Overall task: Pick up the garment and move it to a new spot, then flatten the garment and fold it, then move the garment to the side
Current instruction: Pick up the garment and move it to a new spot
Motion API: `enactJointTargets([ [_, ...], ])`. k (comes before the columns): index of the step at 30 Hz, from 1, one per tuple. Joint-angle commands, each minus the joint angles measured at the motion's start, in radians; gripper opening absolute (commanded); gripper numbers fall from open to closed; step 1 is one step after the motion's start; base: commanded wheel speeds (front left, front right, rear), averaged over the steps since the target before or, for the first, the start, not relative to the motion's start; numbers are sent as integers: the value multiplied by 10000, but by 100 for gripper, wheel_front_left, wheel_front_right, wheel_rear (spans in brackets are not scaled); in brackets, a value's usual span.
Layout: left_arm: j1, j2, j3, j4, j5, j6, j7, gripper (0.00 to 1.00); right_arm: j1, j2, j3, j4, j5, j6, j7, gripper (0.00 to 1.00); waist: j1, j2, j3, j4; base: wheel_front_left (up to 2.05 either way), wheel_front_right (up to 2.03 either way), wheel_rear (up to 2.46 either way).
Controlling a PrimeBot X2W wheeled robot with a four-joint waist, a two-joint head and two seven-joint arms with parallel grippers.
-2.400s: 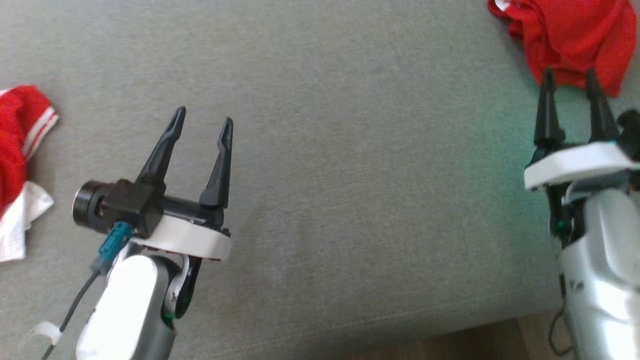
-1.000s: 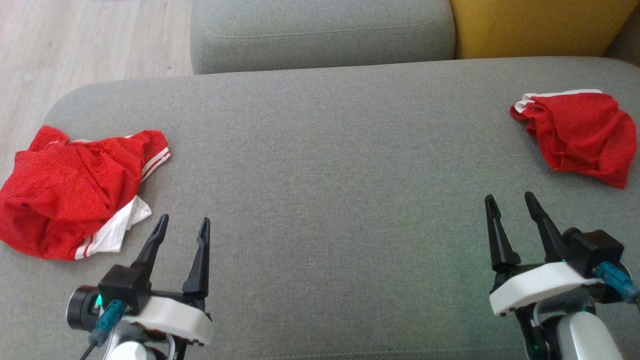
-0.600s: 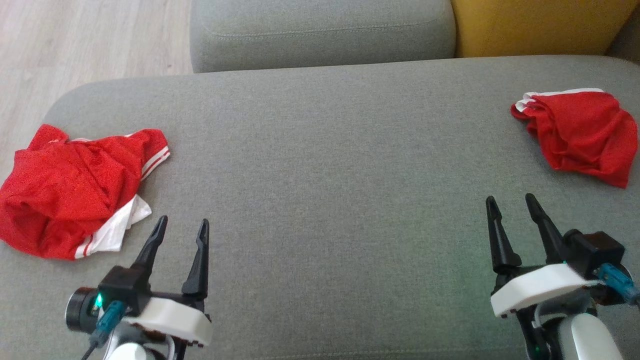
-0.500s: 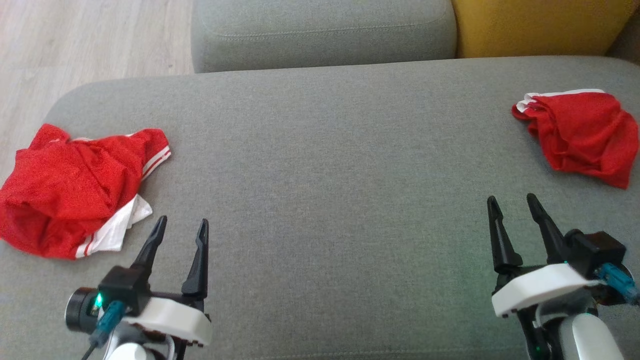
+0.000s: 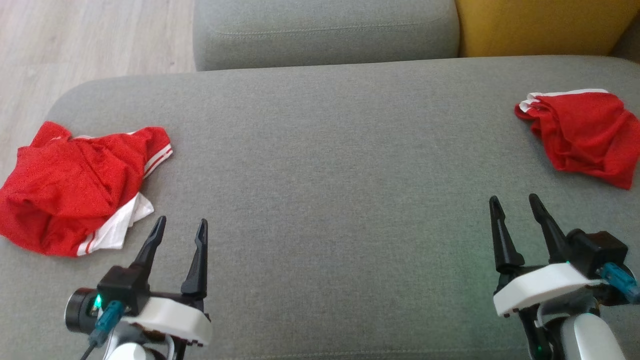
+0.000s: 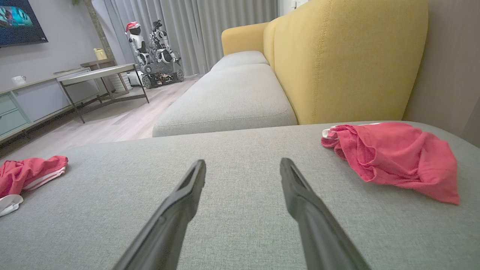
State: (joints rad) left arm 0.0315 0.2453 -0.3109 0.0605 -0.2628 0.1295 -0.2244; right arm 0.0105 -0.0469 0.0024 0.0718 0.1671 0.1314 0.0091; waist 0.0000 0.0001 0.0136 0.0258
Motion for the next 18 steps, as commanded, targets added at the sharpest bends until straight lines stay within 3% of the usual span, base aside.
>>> enactJointTargets([
  [1,-517,208,347,-348,-55,48,-41,100,-362,-34,218,-410,-25,-7,22,100,0,-1,5,16,0,0,0],
  [5,-608,187,316,-318,-88,43,-54,100,-342,-34,259,-564,-150,-7,59,100,0,-1,16,248,0,0,0],
  [18,-782,146,509,-205,-223,219,-198,100,-122,-34,745,-1350,-130,-7,297,100,0,-1,-113,2323,0,0,0],
])
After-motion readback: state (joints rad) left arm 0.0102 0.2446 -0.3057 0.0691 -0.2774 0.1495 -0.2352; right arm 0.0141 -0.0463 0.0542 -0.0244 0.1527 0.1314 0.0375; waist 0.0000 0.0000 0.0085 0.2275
